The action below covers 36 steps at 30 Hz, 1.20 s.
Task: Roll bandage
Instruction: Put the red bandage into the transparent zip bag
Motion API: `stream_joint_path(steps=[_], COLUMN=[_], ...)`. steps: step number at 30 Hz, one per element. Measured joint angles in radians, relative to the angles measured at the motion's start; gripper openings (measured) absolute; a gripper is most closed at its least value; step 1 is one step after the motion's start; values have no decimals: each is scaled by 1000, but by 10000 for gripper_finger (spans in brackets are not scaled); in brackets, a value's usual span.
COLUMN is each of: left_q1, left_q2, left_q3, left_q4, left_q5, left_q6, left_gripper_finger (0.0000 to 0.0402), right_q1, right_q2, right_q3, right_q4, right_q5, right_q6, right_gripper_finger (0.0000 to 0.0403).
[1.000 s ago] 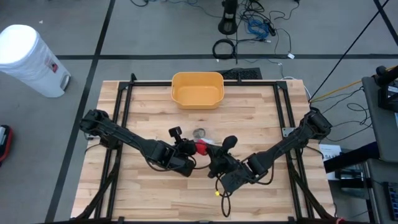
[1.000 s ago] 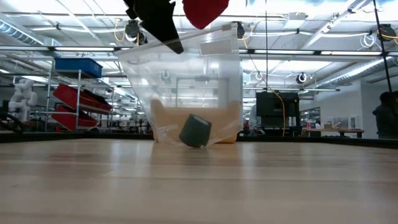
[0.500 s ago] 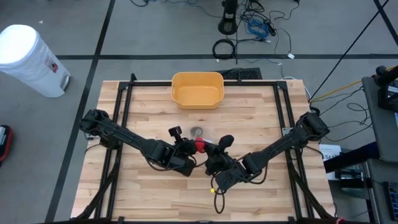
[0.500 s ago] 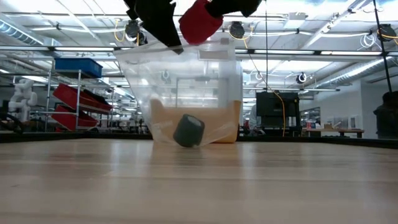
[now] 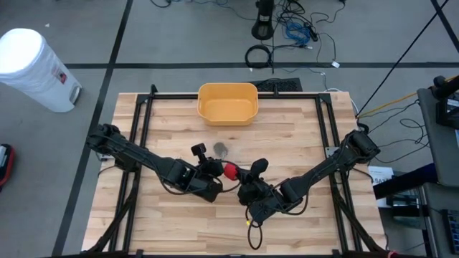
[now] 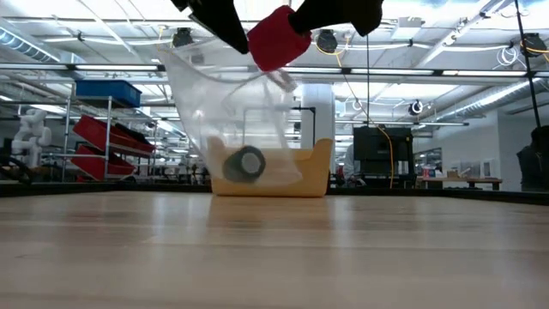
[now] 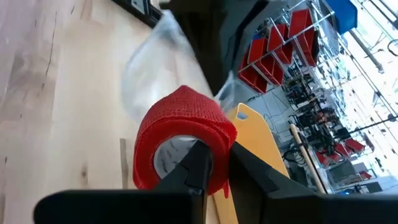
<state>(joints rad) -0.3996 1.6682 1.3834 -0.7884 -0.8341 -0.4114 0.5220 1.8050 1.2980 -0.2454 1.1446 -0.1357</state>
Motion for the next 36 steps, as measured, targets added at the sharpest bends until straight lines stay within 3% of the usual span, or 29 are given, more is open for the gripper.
stream_joint_path(steps=[8, 16, 25, 36], left_q1=[-5, -1, 7, 10], left_q2=[-8, -8, -8, -7], left_q3=[0, 0, 0, 0], left_q4=[47, 46, 40, 38], left_q5=[4, 11, 3, 72], left_q6=[8, 8, 8, 33], left_gripper_finger=[0, 0, 0, 0], right_q1=[-6, 9, 49, 94], right_q2=[0, 0, 0, 0], right_q3=[0, 0, 0, 0], right_q4=[6, 41, 77, 80], right_q5=[-6, -102, -130, 5], right_q6=[-14, -80, -114, -95], right_gripper_finger=[39, 39, 39, 39])
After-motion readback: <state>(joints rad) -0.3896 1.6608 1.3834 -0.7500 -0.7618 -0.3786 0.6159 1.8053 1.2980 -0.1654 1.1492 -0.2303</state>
